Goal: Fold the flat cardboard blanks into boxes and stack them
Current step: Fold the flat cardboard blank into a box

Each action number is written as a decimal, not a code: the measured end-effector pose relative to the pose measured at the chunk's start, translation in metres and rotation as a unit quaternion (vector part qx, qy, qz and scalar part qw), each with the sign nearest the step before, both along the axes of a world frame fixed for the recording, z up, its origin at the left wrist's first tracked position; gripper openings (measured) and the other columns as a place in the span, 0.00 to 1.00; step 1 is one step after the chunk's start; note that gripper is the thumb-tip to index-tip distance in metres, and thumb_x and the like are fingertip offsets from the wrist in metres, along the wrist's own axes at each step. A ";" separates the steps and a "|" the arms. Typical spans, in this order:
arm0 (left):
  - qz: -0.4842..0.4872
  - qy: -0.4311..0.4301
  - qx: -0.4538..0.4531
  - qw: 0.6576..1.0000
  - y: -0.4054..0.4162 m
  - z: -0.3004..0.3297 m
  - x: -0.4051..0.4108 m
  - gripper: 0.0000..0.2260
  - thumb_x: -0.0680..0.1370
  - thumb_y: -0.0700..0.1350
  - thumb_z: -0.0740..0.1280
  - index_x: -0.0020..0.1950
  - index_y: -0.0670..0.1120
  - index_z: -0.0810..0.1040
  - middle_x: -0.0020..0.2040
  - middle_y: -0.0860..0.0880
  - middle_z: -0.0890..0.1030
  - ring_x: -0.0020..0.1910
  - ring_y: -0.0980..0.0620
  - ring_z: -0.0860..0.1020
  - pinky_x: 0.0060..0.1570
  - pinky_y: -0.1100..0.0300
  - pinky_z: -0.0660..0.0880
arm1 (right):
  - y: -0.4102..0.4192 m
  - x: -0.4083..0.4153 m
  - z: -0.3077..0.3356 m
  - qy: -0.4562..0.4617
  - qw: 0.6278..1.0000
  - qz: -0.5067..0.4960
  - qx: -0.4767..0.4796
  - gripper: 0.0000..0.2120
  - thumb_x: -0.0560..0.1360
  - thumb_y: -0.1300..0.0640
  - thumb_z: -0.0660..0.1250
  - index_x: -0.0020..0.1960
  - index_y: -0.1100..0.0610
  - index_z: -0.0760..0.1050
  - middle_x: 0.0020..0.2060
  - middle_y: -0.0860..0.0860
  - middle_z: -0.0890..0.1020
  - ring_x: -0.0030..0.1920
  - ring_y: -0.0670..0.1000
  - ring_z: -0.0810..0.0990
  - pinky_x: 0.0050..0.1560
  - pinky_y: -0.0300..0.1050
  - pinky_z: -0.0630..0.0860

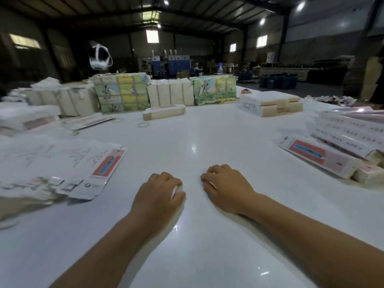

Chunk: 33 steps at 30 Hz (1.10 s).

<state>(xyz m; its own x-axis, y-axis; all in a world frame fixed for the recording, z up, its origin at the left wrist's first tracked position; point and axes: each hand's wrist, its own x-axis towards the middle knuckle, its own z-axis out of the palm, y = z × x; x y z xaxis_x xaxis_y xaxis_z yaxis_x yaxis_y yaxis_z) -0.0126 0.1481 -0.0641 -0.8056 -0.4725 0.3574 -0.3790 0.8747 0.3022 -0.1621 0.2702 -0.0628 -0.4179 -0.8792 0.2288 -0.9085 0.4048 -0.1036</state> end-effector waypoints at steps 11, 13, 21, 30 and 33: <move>0.288 -0.077 0.103 0.949 -0.126 0.054 0.024 0.29 0.72 0.62 0.67 0.65 0.45 0.70 0.64 0.44 0.70 0.62 0.44 0.69 0.57 0.52 0.69 | -0.003 -0.005 -0.005 -0.015 0.998 0.009 -0.059 0.15 0.80 0.52 0.55 0.61 0.50 0.76 0.61 0.45 0.75 0.61 0.51 0.70 0.59 0.45 0.68; 0.385 -0.174 0.094 0.902 -0.154 0.053 0.039 0.41 0.66 0.72 0.65 0.65 0.43 0.68 0.66 0.41 0.65 0.65 0.42 0.63 0.58 0.49 0.65 | -0.003 -0.005 -0.005 -0.022 0.998 0.009 -0.064 0.15 0.80 0.52 0.56 0.62 0.50 0.76 0.61 0.45 0.75 0.61 0.51 0.70 0.60 0.45 0.68; 0.410 -0.197 0.139 0.880 -0.199 0.046 0.036 0.47 0.58 0.67 0.75 0.66 0.41 0.65 0.62 0.40 0.69 0.62 0.41 0.67 0.62 0.48 0.68 | -0.003 -0.004 -0.004 -0.033 0.997 0.007 -0.064 0.15 0.80 0.52 0.56 0.62 0.49 0.76 0.62 0.44 0.74 0.62 0.49 0.69 0.59 0.41 0.66; 0.416 -0.012 0.052 0.908 -0.173 0.056 0.040 0.17 0.75 0.43 0.66 0.61 0.45 0.66 0.46 0.44 0.76 0.44 0.46 0.77 0.44 0.53 0.74 | -0.003 -0.003 -0.003 -0.037 0.997 0.011 -0.066 0.15 0.80 0.52 0.57 0.63 0.50 0.76 0.62 0.45 0.75 0.62 0.50 0.69 0.59 0.41 0.66; 0.284 0.103 0.156 0.941 -0.147 0.073 0.041 0.07 0.77 0.41 0.63 0.55 0.47 0.72 0.46 0.47 0.78 0.38 0.51 0.78 0.33 0.57 0.74 | -0.005 -0.005 -0.004 -0.042 0.997 0.013 -0.061 0.16 0.80 0.52 0.57 0.65 0.49 0.74 0.63 0.45 0.74 0.62 0.49 0.70 0.58 0.40 0.66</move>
